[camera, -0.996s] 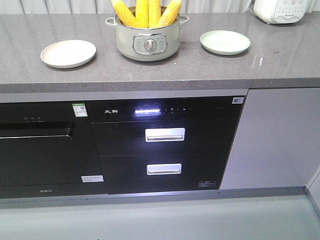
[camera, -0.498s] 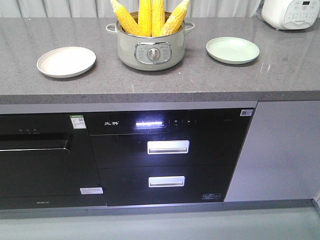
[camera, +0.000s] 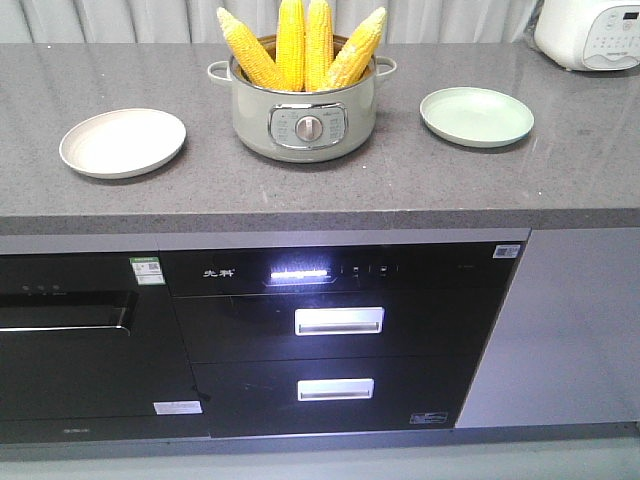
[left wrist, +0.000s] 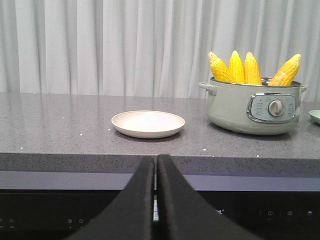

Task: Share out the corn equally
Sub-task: 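Drive the base toward the counter with the pot and plates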

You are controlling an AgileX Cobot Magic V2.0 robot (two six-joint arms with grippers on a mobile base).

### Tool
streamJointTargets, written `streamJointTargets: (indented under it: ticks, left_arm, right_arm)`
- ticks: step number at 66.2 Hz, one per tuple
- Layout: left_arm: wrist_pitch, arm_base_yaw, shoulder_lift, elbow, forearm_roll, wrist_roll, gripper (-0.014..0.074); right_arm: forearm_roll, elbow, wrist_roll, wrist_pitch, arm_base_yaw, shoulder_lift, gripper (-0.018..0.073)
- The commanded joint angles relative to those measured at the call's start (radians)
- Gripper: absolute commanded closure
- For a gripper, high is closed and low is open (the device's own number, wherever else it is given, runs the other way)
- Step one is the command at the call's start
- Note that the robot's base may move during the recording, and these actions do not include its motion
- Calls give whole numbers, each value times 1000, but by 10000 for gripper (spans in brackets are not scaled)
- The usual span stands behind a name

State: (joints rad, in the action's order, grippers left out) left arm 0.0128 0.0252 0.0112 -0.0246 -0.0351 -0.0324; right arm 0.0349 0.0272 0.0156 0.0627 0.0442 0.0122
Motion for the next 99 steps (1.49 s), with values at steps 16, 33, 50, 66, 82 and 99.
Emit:
streamJointTargets:
  ticks: [16,33,50,66,82,99]
  left_arm:
    - [79,4,16,16,-7,-1,603]
    - [79,4,16,16,-7,-1,603]
    - [79,4,16,16,-7,-1,603]
    - [79,4,16,16,-7,-1,603]
    - [79,4,16,16,-7,-1,603]
    - [79,4,16,16,-7,-1,603]
  right_arm:
    - [3,8,-4,-69,-4,8,565]
    - [3,8,-4,-69,-4,8,565]
    - [3,8,-4,-69,-4,8,565]
    - [3,8,-4,-69,-4,8,565]
    - [3,8,-4,-69,-4,8,565]
    - [3,8,-4,-69,-4,8,565]
